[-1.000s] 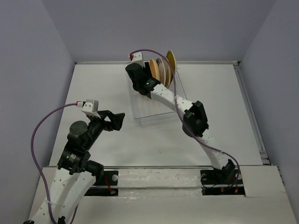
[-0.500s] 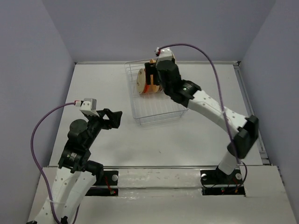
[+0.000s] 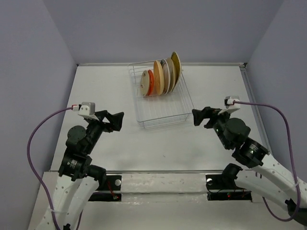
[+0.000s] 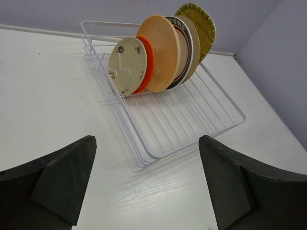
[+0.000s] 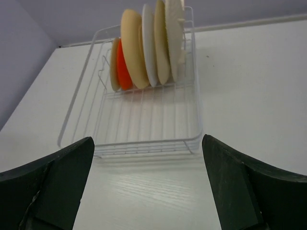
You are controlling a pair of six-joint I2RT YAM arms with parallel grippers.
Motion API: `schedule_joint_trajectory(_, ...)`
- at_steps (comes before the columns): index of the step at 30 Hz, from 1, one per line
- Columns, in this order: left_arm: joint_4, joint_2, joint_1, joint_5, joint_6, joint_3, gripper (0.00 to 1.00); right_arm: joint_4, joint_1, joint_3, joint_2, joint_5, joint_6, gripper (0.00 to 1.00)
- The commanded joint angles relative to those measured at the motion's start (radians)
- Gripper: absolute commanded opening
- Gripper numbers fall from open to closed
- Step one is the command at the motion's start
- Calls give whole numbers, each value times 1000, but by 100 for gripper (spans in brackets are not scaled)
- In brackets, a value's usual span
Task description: Load the plates into the dish rack
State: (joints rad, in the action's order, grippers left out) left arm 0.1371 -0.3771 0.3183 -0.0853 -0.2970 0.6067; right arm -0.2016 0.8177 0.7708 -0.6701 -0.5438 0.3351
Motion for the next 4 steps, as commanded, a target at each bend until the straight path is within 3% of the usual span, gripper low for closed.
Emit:
schedule_joint_trajectory(1, -129, -74, -4, -34, 19, 47, 99, 19, 0, -117, 87, -119, 90, 100)
schedule_joint_trajectory(4, -161, -144, -4, -71, -7, 42, 99, 19, 0, -137, 83, -56, 130, 100)
